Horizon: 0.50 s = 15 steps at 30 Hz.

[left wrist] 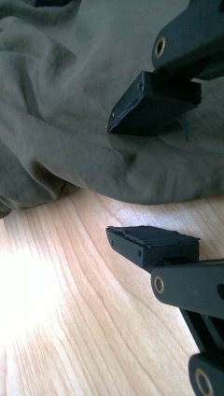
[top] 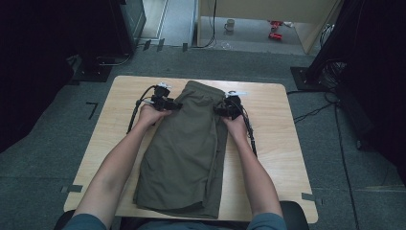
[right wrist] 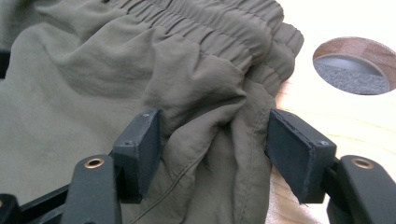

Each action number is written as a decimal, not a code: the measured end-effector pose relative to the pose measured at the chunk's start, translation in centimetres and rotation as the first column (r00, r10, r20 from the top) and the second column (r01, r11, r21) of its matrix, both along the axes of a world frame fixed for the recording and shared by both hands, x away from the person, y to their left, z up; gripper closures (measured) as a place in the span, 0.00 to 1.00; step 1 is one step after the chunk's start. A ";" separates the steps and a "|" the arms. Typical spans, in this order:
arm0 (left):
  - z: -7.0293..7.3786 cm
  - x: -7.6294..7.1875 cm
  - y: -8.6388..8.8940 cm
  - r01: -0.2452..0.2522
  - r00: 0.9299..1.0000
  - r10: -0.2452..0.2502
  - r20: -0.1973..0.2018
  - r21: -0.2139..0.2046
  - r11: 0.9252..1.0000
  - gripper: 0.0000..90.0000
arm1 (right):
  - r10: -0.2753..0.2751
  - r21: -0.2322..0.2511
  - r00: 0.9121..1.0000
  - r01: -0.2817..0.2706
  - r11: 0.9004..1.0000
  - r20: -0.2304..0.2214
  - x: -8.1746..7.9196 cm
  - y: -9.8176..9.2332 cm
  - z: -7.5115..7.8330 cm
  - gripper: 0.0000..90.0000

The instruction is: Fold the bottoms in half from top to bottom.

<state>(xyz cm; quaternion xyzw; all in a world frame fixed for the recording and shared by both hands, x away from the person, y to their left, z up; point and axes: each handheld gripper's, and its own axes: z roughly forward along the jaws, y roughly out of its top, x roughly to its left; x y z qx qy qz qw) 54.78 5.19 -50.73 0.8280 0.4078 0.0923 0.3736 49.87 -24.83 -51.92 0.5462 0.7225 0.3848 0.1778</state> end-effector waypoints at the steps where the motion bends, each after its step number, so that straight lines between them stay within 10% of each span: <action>1: 0.0 -0.1 -0.1 0.003 1.000 -0.003 0.009 0.018 1.000 0.49 | 0.012 -0.023 1.000 -0.012 1.000 0.007 -0.1 0.2 0.0 0.43; 4: 0.0 -0.5 -0.4 0.012 1.000 -0.012 0.002 0.006 1.000 0.60 | 0.041 -0.099 0.999 -0.038 0.994 0.028 -0.3 0.7 -0.1 0.49; 15: 0.0 -2.6 -0.2 0.072 0.997 -0.072 0.007 0.010 0.997 0.85 | 0.085 -0.072 0.996 -0.081 0.994 0.042 -0.6 1.2 -0.1 0.70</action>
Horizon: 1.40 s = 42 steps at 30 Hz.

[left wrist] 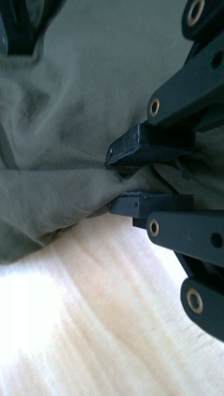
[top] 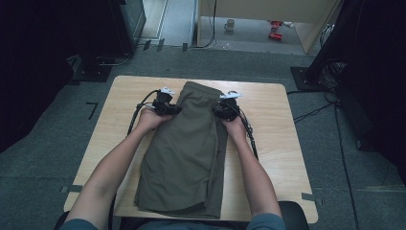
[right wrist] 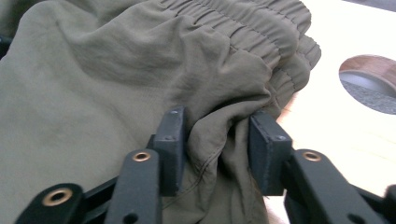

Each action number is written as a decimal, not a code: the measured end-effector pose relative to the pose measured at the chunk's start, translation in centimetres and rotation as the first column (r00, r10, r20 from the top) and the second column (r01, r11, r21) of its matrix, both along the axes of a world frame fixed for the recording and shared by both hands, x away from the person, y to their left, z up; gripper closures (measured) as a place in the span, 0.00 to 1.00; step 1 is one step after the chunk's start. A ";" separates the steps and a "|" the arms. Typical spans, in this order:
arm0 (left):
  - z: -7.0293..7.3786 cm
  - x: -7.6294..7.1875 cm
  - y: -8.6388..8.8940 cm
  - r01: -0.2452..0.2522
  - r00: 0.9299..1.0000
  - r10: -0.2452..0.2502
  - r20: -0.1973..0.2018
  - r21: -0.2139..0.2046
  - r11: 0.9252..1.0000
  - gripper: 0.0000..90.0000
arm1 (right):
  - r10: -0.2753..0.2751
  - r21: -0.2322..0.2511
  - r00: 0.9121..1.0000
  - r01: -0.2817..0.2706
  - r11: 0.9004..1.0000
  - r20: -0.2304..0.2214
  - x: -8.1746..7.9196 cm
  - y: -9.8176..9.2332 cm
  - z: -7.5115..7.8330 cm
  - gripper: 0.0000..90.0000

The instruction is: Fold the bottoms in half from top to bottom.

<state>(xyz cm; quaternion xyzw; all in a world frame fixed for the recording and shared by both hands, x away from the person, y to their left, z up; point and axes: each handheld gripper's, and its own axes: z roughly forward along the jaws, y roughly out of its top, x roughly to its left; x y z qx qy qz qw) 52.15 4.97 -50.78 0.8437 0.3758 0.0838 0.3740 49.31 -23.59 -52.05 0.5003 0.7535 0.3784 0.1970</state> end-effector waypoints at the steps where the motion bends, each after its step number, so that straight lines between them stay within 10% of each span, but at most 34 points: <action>1: 0.0 -0.2 0.1 0.005 1.000 -0.005 -0.002 -0.003 1.000 0.86 | 0.005 0.004 1.000 -0.005 1.000 0.001 0.0 0.1 0.0 0.71; 14: 0.1 -2.1 1.3 0.019 0.997 -0.022 -0.077 -0.042 0.999 0.92 | 0.064 0.026 0.998 -0.064 0.998 -0.023 -0.1 0.7 0.1 0.86; 24: 0.2 -1.0 1.5 -0.056 0.996 0.053 -0.066 -0.052 0.997 0.71 | 0.040 0.033 0.998 -0.038 0.999 -0.049 0.1 0.8 0.4 0.91; 33: 0.4 -0.6 0.8 -0.041 0.996 0.038 -0.083 -0.038 0.998 0.90 | 0.029 0.053 0.996 -0.025 0.998 -0.080 0.2 0.5 0.8 0.97; 39: 1.8 -0.1 1.2 -0.067 0.994 0.058 -0.091 -0.108 0.992 0.94 | 0.046 0.096 0.986 -0.030 0.995 -0.160 1.1 -0.3 2.3 0.97; 42: 2.7 0.2 1.3 -0.074 0.995 0.065 -0.071 -0.135 0.988 0.94 | 0.053 0.075 0.990 -0.043 0.996 -0.131 1.5 -0.3 3.7 0.97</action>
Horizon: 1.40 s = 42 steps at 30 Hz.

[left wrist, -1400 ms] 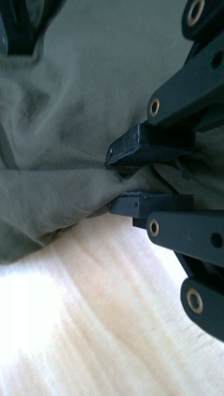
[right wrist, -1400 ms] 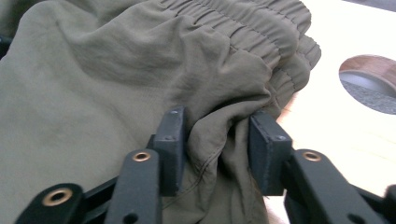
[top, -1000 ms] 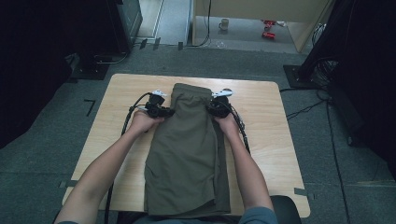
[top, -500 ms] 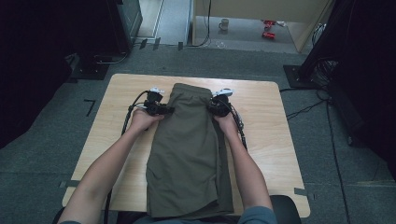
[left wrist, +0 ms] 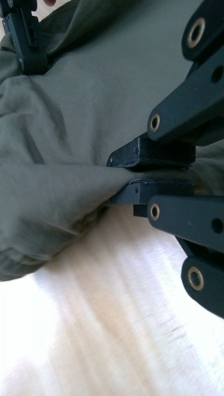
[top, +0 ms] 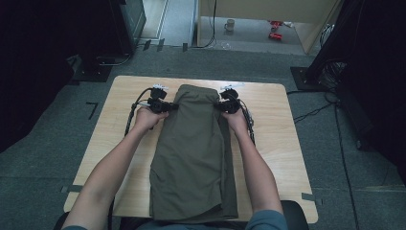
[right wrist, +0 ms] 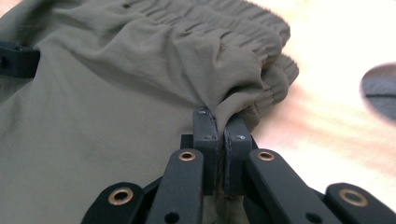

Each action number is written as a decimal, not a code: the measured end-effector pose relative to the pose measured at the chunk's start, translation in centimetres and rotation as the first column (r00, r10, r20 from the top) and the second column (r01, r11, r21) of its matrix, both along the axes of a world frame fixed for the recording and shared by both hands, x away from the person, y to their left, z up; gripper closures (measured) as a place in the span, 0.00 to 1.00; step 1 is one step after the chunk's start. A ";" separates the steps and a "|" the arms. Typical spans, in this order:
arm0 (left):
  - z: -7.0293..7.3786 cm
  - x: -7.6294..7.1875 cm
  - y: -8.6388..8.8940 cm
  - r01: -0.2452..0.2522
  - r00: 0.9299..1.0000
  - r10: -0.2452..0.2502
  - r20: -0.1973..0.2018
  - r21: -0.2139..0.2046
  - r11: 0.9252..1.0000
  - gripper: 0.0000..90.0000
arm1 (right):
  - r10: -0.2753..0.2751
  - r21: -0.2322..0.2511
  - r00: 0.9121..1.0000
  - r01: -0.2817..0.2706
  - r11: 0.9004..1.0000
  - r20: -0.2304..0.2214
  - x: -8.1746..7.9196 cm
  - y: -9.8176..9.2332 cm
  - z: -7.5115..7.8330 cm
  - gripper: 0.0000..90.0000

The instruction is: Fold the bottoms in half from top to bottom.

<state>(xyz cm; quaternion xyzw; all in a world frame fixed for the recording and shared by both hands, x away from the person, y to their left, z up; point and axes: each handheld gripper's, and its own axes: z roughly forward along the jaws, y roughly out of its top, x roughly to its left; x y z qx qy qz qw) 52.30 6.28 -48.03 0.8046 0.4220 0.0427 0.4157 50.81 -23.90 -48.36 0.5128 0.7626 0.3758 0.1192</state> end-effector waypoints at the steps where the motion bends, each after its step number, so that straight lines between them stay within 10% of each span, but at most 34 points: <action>1: 0.4 0.1 0.0 -0.004 1.000 0.004 0.008 -0.014 1.000 0.94 | 0.003 -0.006 1.000 -0.003 1.000 0.011 0.1 0.0 0.4 0.97; 11: 6.1 1.4 0.8 -0.031 0.990 0.043 0.138 -0.087 0.996 0.94 | -0.009 0.026 0.994 0.007 1.000 0.107 1.1 0.0 6.0 0.96; 15: 9.2 1.1 1.1 -0.026 0.964 0.059 0.261 -0.126 0.992 0.94 | -0.017 0.035 0.964 0.008 0.999 0.266 0.8 -0.1 10.0 0.96; 18: 9.9 0.4 1.1 -0.009 0.965 0.039 0.258 -0.117 0.993 0.94 | -0.018 -0.008 0.954 0.021 1.000 0.298 0.3 0.4 11.5 0.96; 25: 7.6 -2.0 2.1 0.028 0.977 -0.015 0.212 -0.055 0.998 0.94 | 0.055 -0.059 0.968 -0.041 0.997 0.244 -1.8 1.1 9.7 0.96; 29: 6.9 -4.0 2.2 0.062 0.974 -0.063 0.217 0.010 0.998 0.94 | 0.094 -0.080 0.971 -0.078 0.994 0.222 -3.8 1.4 8.5 0.95; 42: 6.0 -10.6 2.5 0.136 0.965 -0.133 0.228 0.005 0.991 0.93 | 0.152 -0.027 0.970 -0.149 0.988 0.189 -9.7 0.2 6.6 0.94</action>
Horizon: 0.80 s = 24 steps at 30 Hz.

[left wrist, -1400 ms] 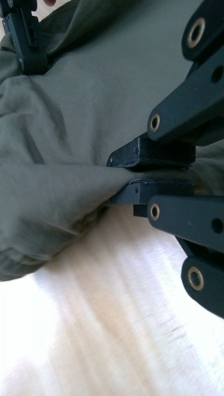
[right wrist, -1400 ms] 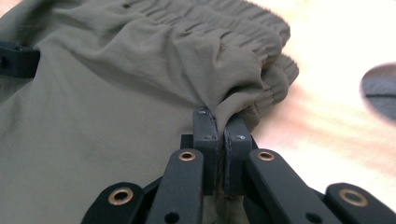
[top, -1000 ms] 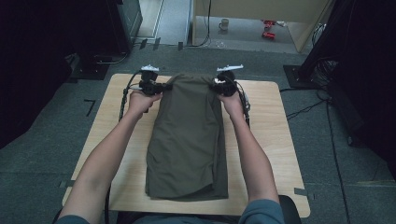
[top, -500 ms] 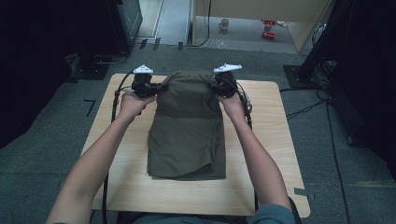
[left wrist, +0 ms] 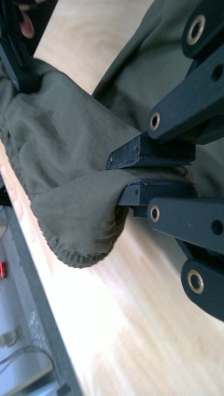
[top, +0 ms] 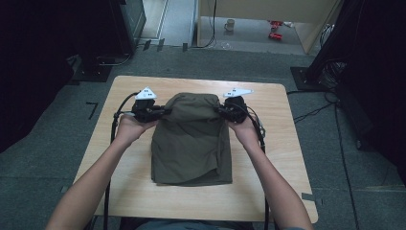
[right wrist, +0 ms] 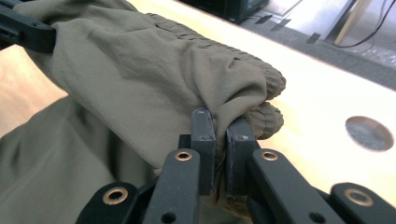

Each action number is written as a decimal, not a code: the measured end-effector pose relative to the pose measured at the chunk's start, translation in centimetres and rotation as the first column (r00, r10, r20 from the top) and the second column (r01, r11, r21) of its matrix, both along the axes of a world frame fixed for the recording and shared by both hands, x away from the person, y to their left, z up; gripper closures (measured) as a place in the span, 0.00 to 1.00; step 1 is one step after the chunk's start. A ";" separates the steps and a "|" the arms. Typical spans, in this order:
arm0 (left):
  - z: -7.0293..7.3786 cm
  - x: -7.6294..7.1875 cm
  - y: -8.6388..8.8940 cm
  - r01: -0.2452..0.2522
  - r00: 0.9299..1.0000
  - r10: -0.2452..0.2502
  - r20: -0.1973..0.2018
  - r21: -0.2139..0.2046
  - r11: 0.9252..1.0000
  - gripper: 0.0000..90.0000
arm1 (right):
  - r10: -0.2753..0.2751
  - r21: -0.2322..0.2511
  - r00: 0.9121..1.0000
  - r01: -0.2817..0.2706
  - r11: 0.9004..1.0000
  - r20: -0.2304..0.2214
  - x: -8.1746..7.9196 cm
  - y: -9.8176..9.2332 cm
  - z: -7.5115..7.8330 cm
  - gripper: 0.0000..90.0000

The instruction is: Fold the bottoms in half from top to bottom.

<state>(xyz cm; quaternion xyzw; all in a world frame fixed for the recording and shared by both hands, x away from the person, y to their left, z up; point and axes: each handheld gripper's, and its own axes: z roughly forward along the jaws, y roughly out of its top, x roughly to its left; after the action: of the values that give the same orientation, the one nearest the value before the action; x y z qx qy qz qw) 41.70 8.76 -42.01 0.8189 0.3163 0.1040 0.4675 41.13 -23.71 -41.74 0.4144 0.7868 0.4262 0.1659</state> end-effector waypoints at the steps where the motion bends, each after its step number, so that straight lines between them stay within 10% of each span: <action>1: -0.3 -0.3 0.0 0.001 1.000 -0.001 -0.003 -0.002 1.000 0.93 | 0.001 0.003 1.000 -0.001 1.000 -0.002 -0.5 -0.1 -0.4 0.94; 17: -6.0 -3.9 0.4 0.044 0.988 -0.035 -0.152 0.056 0.997 0.92 | 0.049 -0.014 0.987 -0.052 0.999 -0.156 -4.1 0.4 -6.4 0.89; 24: -7.9 -4.3 0.6 0.038 0.979 -0.017 -0.203 0.099 0.994 0.90 | 0.058 -0.010 0.988 -0.060 0.998 -0.145 -4.5 0.3 -8.6 0.87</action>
<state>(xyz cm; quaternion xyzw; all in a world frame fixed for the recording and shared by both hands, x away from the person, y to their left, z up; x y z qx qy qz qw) 37.35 9.33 -49.90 0.8523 0.3450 0.0300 0.3920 36.61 -23.46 -50.34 0.4197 0.8116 0.3942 0.0989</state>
